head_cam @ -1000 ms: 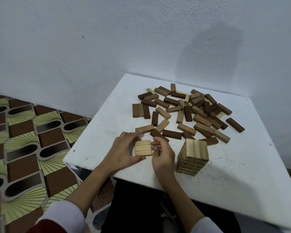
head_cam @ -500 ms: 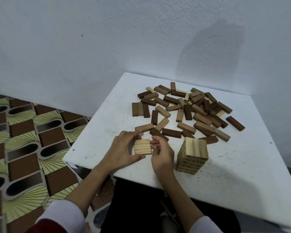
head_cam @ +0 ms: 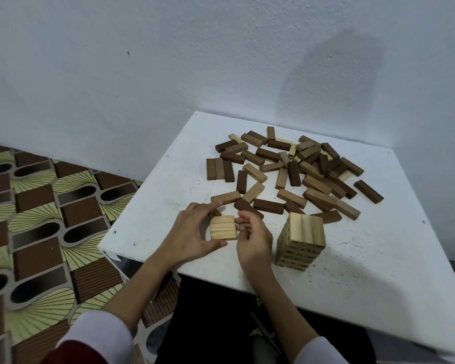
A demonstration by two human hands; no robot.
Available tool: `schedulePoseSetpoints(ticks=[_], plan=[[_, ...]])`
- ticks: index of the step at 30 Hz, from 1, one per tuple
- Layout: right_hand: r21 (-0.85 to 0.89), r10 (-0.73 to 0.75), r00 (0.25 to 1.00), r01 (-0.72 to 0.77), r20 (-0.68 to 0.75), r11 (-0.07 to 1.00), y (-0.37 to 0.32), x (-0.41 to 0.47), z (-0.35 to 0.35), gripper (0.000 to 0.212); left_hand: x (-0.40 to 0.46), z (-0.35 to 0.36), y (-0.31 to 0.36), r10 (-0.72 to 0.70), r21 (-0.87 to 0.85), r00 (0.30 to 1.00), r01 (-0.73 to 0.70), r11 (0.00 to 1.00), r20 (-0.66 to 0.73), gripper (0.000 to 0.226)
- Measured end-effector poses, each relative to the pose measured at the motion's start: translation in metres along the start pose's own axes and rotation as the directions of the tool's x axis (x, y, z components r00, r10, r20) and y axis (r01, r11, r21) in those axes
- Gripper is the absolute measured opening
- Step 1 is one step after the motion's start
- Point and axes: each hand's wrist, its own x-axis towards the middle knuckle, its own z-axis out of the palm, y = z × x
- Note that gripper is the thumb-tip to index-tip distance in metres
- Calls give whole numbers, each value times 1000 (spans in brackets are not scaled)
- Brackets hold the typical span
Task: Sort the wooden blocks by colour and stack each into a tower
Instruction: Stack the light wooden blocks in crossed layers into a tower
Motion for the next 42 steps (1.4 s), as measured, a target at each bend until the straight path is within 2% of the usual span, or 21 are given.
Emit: schedulePoseSetpoints(ticks=[12,15,19,22,26,30,32,35,38,42], plan=[[-27,-21,1000,20,-8,999,-2,-3,0,33,0,1,0,-37,-32,999,36,999,-27,73],[-65,-19,999,21,27,998,-7,-4,2,32,0,-1,0,-79,-99,996,74,992,-50,69],[-164,-83,990,101,115,981,-21,-9,2,33,1,-6,1,-174,-202,981,155,967,-80,69],[-151,-140,975,167,175,974,-39,-14,-3,40,6,-14,8,-238,-278,964,197,940,-121,74],[-76,-236,962,248,134,966,-77,-20,-23,46,22,-33,35,-142,-328,973,76,942,-182,78],[-31,-251,962,255,107,966,-97,-18,-58,54,33,-48,73,-29,-376,982,-45,925,-189,81],[-27,-233,965,238,121,971,-102,-13,-84,60,37,-49,91,18,-428,987,-85,900,-157,83],[-50,-249,939,268,236,962,-100,-6,-130,63,42,-43,115,60,-476,997,-81,876,-58,85],[-116,-241,908,295,344,948,-86,2,-165,60,47,-29,129,116,-451,993,-109,886,-13,86],[-136,-252,900,317,356,939,-64,6,-184,63,50,-11,137,156,-428,985,-111,897,72,88]])
